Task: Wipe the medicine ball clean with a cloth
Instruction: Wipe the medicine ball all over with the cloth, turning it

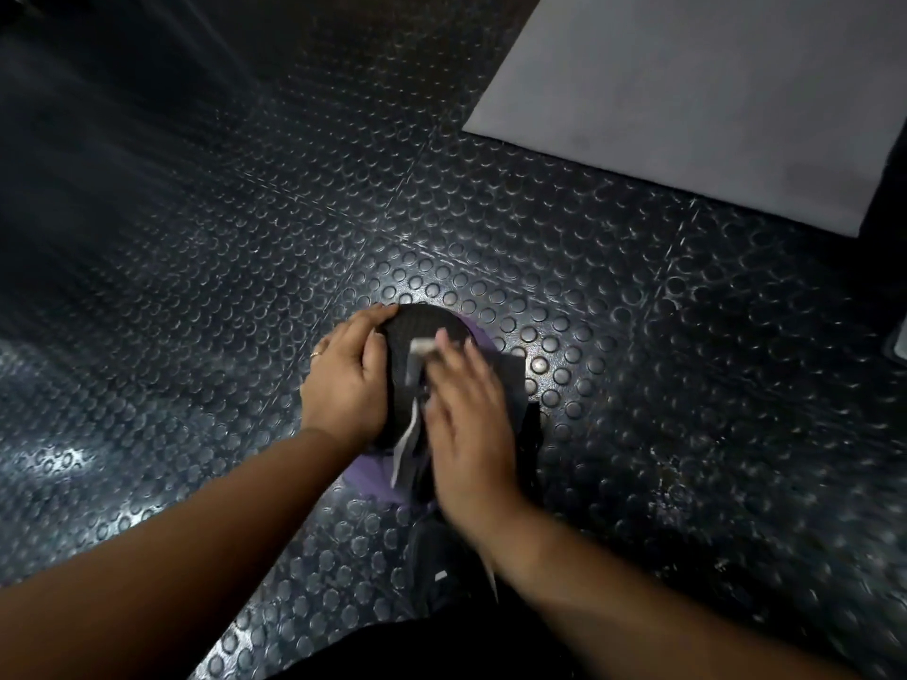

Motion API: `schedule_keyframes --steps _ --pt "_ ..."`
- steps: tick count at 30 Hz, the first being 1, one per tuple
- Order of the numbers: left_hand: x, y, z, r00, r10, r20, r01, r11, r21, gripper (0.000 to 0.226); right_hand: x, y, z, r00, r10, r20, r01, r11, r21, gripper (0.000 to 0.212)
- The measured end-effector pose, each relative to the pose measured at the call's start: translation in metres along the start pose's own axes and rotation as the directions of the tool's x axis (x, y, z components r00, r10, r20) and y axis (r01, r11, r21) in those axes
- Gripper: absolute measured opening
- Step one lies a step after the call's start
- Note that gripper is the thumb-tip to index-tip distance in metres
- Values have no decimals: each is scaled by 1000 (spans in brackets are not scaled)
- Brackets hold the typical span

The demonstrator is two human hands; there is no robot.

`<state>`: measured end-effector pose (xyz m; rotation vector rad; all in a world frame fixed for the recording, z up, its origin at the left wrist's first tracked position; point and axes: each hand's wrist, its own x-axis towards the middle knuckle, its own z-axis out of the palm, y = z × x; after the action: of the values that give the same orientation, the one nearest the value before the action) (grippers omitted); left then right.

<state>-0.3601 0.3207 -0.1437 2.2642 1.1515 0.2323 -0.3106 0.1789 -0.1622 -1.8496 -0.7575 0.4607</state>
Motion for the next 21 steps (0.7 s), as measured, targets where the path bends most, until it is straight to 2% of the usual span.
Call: schedule_keyframes --steps 2,4,6,9,11,13,14,15,16,17,20,21 --pt "-4 6 2 999 -47 -12 47 999 0 45 -29 -3 4 998 -56 -10 56 998 -21 45" --pt "-13 8 6 1000 -7 -19 8 999 45 50 -18 2 5 994 -59 -95 55 998 -39 44" --pt "-19 8 8 998 56 -13 -54 995 88 54 12 2 1 987 24 -160 -40 994 -97 43" --pt "-26 5 4 995 101 6 -101 987 122 57 74 6 -5 962 274 -5 -272 953 -131 36" --pt "-32 5 3 987 157 33 -160 973 168 56 117 25 -8 862 467 197 -446 883 -145 33" --pt "-35 5 4 967 243 81 -255 948 193 55 138 51 -17 720 616 319 -598 784 -165 32" --pt "-33 4 4 953 281 110 -298 933 199 54 138 61 -20 666 651 365 -648 747 -148 34" --pt "-27 5 4 943 302 138 -324 926 192 53 133 67 -24 641 651 407 -669 734 -119 37" --pt "-23 7 4 942 303 147 -326 929 174 52 125 70 -27 655 621 431 -653 752 -91 39" --pt "-18 8 4 944 294 146 -315 938 146 49 116 70 -28 698 582 417 -618 784 -61 40" --pt "-6 8 0 974 212 78 -217 974 62 45 88 47 -24 858 487 164 -496 868 13 34" --pt "-1 8 0 989 142 49 -144 989 26 43 73 36 -20 921 384 64 -383 923 -17 34"
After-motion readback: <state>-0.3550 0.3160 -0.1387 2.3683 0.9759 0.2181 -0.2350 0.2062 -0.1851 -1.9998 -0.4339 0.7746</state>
